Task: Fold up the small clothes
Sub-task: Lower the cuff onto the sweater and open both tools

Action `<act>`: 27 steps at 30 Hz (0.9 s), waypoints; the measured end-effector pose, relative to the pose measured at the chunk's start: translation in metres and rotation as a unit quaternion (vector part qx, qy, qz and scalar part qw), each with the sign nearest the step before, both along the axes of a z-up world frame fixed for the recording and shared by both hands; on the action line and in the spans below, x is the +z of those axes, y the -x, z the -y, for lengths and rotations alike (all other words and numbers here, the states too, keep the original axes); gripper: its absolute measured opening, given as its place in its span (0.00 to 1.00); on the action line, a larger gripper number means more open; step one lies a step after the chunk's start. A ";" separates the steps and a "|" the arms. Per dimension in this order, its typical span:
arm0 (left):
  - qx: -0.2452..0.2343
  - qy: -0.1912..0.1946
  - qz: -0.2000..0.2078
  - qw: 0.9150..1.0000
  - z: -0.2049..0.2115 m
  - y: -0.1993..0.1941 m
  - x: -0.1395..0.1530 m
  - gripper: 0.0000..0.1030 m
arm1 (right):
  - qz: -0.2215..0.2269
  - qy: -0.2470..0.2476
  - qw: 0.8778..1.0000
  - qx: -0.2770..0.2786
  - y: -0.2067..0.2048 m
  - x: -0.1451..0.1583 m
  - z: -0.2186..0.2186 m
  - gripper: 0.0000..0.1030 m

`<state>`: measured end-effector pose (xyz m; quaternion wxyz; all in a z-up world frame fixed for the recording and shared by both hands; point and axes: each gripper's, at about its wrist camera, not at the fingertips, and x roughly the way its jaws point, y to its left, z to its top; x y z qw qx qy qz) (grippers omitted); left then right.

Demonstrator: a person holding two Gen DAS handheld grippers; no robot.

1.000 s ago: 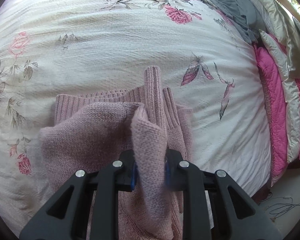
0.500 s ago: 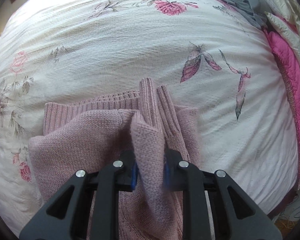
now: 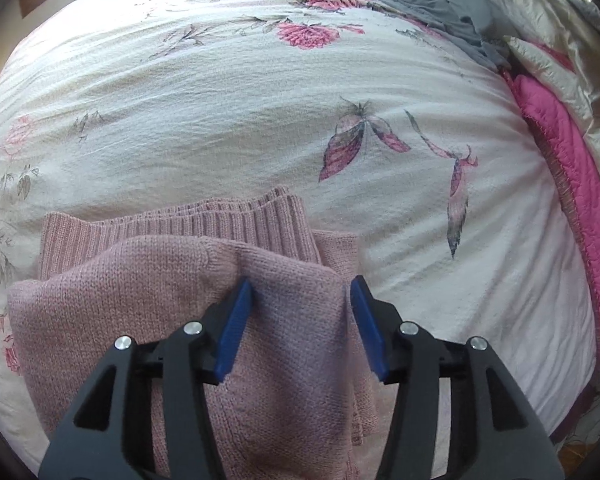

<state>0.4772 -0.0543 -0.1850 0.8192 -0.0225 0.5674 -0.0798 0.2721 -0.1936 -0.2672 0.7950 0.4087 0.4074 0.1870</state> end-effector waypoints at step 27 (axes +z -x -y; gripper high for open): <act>-0.127 0.205 -0.026 0.970 -0.097 0.160 -0.005 0.57 | -0.024 -0.058 0.996 0.058 -0.070 0.020 0.062 0.38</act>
